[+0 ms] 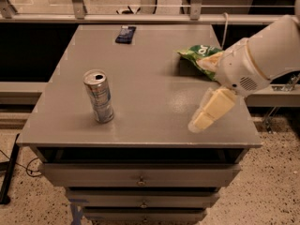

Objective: Knock redbull can over

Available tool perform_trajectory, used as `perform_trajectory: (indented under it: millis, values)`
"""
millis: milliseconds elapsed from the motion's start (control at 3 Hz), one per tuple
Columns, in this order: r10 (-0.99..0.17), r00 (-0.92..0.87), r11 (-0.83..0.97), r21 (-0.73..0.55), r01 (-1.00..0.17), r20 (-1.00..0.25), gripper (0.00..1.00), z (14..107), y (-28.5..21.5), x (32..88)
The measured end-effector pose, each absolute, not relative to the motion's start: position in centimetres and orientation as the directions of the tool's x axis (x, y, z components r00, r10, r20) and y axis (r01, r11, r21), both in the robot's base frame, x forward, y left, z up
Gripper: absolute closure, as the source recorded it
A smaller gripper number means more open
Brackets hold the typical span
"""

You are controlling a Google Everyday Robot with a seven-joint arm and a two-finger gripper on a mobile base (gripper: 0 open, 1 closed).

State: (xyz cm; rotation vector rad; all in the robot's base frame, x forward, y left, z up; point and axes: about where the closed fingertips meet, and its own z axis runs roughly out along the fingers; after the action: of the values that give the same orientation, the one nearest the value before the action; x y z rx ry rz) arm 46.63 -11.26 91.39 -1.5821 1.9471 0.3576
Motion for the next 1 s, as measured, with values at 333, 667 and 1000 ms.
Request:
perform_trajectory:
  millis: [333,667,1000]
  values:
    - [-0.686,-0.083,0.232,-0.11,-0.967,-0.723,0.0,89.3,-6.5,48.1]
    - [-0.579,-0.056,0.201,-0.076,-0.977,-0.814,0.0,87.7,-2.3,49.2]
    - [-0.475,-0.035,0.178,-0.058,-0.982,-0.88,0.0,86.9,1.4,50.2]
